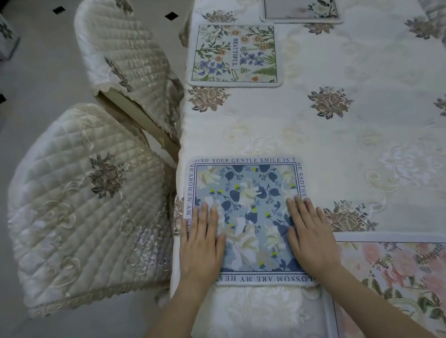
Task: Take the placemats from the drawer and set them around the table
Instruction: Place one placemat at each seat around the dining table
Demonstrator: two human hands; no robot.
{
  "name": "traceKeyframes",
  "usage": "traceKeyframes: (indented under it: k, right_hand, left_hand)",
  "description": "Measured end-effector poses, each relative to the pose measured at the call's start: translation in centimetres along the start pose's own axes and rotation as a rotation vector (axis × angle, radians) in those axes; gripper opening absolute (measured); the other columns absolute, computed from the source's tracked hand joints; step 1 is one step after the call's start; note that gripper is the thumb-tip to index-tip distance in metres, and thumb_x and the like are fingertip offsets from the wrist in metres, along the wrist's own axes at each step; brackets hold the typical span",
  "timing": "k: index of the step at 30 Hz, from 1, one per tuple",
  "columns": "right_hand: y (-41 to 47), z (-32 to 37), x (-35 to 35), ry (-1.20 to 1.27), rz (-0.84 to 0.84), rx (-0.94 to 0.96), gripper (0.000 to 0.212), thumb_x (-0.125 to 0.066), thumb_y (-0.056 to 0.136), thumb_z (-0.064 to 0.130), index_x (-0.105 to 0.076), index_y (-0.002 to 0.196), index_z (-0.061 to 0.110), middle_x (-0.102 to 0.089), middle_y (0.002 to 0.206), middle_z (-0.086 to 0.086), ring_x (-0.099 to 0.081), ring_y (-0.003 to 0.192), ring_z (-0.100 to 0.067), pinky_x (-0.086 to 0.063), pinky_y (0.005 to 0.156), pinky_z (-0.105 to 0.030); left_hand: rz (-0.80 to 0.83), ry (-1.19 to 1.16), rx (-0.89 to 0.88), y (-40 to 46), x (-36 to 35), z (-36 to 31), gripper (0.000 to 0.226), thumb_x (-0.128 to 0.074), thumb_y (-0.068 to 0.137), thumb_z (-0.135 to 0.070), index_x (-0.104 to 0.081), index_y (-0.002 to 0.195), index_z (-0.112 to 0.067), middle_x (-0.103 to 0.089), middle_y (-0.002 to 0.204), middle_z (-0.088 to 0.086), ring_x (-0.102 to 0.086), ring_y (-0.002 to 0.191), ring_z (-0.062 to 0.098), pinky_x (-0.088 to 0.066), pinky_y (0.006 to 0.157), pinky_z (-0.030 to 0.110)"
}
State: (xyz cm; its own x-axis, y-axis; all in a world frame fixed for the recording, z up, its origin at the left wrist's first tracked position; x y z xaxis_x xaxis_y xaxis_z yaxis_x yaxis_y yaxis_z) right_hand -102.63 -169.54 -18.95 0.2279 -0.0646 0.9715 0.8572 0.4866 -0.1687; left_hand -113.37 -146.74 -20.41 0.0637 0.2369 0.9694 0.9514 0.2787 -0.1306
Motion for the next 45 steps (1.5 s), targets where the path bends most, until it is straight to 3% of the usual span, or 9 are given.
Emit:
traceKeyframes:
  k: [4,8,11,15,24,34,38,41,45]
  right_hand:
    - [0.5,0.5,1.0,0.038,-0.043,0.017,0.059,-0.016,0.099,0.041,-0.021,0.151,0.014,-0.018,0.157,-0.005,-0.013,0.146,-0.022,-0.001,0.118,-0.035]
    - [4.7,5.1,2.8,0.195,-0.116,0.064,0.06,-0.014,0.099,0.042,-0.015,0.152,0.015,-0.013,0.159,-0.002,-0.005,0.147,-0.017,0.0,0.119,-0.033]
    - [9.0,9.2,2.7,0.294,-0.138,0.086,0.063,-0.01,0.097,0.043,-0.016,0.152,0.013,-0.014,0.159,-0.004,-0.006,0.147,-0.016,0.001,0.119,-0.032]
    - [12.0,11.0,0.7,0.399,-0.109,0.047,0.067,-0.002,0.093,0.046,-0.01,0.153,0.017,-0.008,0.16,0.0,0.001,0.147,-0.01,0.003,0.12,-0.03]
    - [12.0,7.2,-0.7,0.182,-0.113,0.103,0.065,-0.006,0.098,0.049,-0.008,0.153,0.015,-0.006,0.16,0.001,0.002,0.146,-0.008,0.005,0.118,-0.027]
    - [9.8,0.1,0.2,0.098,-0.128,0.0,0.064,-0.008,0.097,0.043,-0.005,0.153,0.012,-0.004,0.16,-0.004,0.003,0.147,-0.012,0.007,0.118,-0.027]
    - [9.7,0.0,0.1,0.062,-0.114,-0.025,0.068,-0.005,0.095,0.045,-0.005,0.153,0.01,-0.006,0.16,-0.007,-0.001,0.148,-0.017,0.003,0.119,-0.032]
    - [9.8,0.0,0.9,0.031,-0.085,-0.042,0.071,-0.001,0.092,0.045,-0.007,0.152,0.007,-0.008,0.16,-0.01,-0.004,0.148,-0.021,-0.001,0.12,-0.037]
    - [5.3,4.5,2.1,0.138,-0.137,-0.018,0.066,-0.005,0.095,0.039,-0.01,0.152,0.005,-0.009,0.159,-0.011,-0.006,0.147,-0.024,-0.004,0.12,-0.04]
  left_hand:
    - [-0.035,-0.008,-0.042,0.7,1.4,-0.2,0.057,-0.019,0.1,-0.039,-0.031,0.148,-0.011,-0.027,0.154,0.009,-0.024,0.144,0.026,-0.008,0.117,0.044]
    - [-0.097,-0.034,-0.111,5.3,3.2,-1.8,0.057,-0.024,0.099,-0.038,-0.029,0.148,-0.009,-0.025,0.155,0.008,-0.018,0.145,0.024,-0.007,0.117,0.043]
    - [-0.062,-0.058,-0.154,9.7,3.4,-3.5,0.059,-0.014,0.096,-0.038,-0.013,0.149,-0.012,-0.012,0.157,0.005,-0.012,0.146,0.022,-0.002,0.117,0.041]
    - [0.0,0.031,-0.168,12.7,1.6,-3.6,0.065,0.003,0.086,-0.044,0.019,0.144,-0.019,0.017,0.155,-0.001,0.016,0.144,0.014,0.013,0.118,0.036]
    - [-0.054,-0.013,-0.196,12.9,1.0,-1.7,0.062,-0.004,0.096,-0.039,-0.007,0.152,-0.01,-0.003,0.16,0.003,0.003,0.147,0.014,0.001,0.119,0.034]
    - [-0.093,-0.002,-0.101,10.9,1.2,3.0,0.063,-0.012,0.099,-0.043,-0.007,0.152,-0.008,-0.002,0.159,0.004,0.001,0.147,0.013,-0.001,0.119,0.031]
    - [-0.079,0.004,-0.107,10.9,1.6,2.7,0.066,-0.01,0.097,-0.044,-0.012,0.151,-0.006,-0.01,0.159,0.008,-0.006,0.147,0.017,-0.003,0.12,0.033]
    - [-0.043,0.076,-0.074,10.6,2.5,2.2,0.069,-0.001,0.094,-0.046,-0.006,0.151,-0.008,-0.005,0.16,0.007,0.0,0.147,0.016,0.006,0.119,0.032]
    - [-0.119,0.034,-0.109,5.4,2.5,0.0,0.061,-0.014,0.1,-0.039,-0.014,0.151,-0.007,-0.011,0.159,0.009,-0.007,0.147,0.022,-0.003,0.118,0.04]
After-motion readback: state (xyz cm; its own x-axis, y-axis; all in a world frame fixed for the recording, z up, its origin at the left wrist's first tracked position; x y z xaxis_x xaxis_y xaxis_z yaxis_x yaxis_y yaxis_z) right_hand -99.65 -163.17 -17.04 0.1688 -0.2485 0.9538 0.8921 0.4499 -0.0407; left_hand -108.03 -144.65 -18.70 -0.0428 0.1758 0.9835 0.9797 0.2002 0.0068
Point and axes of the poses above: each hand's wrist, its own y-axis towards the middle knuckle, its own x-axis out of the back of the hand, z = x × y, the point moved 2 cm from there along y, towards the middle knuckle
